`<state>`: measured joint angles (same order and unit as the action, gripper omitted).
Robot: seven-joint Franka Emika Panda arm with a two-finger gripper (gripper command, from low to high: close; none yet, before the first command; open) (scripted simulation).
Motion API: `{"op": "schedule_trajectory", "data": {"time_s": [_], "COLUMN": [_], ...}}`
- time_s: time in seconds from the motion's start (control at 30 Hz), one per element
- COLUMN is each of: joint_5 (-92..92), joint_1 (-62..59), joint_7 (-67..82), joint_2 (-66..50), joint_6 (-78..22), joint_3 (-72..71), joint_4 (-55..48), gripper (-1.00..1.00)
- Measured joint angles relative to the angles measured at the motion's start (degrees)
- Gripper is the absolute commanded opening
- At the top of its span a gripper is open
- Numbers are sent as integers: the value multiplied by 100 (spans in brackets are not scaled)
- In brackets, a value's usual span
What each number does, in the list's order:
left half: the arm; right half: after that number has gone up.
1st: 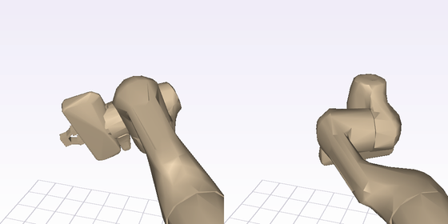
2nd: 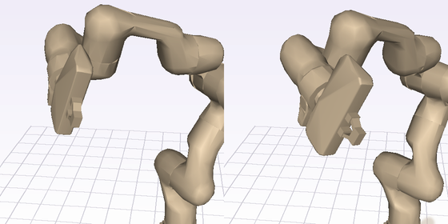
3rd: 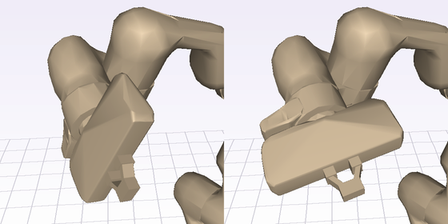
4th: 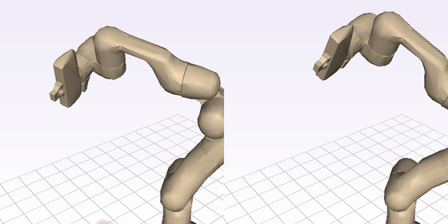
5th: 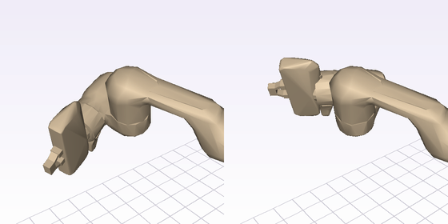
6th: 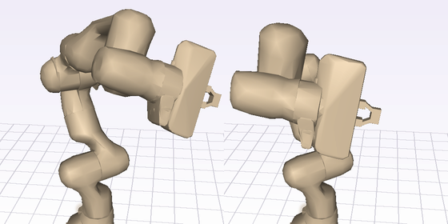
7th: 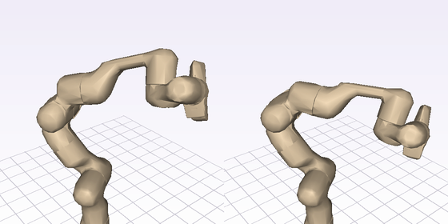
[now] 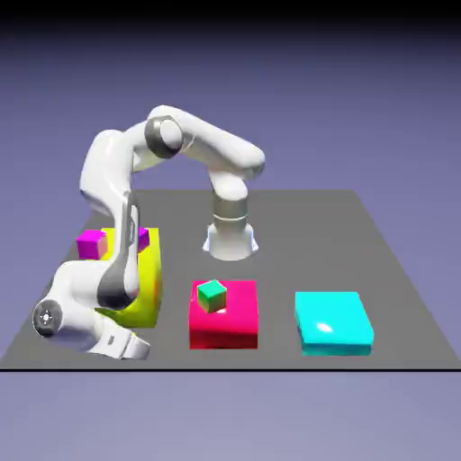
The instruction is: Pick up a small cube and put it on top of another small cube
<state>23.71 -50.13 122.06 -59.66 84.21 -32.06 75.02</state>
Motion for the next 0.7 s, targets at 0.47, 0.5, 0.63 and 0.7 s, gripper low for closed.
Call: {"op": "schedule_trajectory", "data": {"time_s": [0.47, 0.5, 0.63, 0.7], "joint_5": [-2491, -2693, -3500, -3904], "joint_1": [2578, 2783, 3603, 4013], "joint_7": [-368, -403, -545, -616], "joint_2": [2340, 2533, 3306, 3692], "joint_6": [75, 111, 255, 327], "joint_3": [2486, 2694, 3525, 3940], "joint_4": [1812, 1995, 2726, 3091], "gripper": [-100, -100, -100, -100]}}
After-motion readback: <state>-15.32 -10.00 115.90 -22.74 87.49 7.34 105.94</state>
